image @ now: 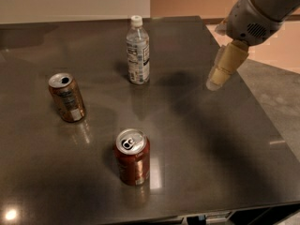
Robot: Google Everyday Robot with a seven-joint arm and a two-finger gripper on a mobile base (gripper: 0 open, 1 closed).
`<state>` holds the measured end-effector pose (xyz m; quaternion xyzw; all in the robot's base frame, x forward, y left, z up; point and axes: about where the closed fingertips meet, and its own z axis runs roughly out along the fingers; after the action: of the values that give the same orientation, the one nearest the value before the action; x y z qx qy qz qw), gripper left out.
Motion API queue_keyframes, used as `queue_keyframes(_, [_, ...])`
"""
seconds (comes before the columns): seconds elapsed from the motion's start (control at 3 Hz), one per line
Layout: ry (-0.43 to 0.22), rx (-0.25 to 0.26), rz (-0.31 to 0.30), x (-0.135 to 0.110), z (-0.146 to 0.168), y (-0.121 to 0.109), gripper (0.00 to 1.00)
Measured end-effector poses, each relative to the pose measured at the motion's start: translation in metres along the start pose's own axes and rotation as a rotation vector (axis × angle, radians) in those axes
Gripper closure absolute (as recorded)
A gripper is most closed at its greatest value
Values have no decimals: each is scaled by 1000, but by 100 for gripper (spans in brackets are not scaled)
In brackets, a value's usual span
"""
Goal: Knock blue plastic bottle over
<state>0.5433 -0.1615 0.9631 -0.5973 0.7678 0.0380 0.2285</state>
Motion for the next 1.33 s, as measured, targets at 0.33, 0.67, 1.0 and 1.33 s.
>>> queue_keyframes(0.33, [-59,-20,15,-27,25,-22,0])
queue_keyframes(0.67, [-101,-46,33,-56,52,-40,0])
queue_keyframes(1.0, [-145,-67,44,-87,72,-52,0])
queue_keyframes(1.33, [-175,-66,49,-116,88,-60,0])
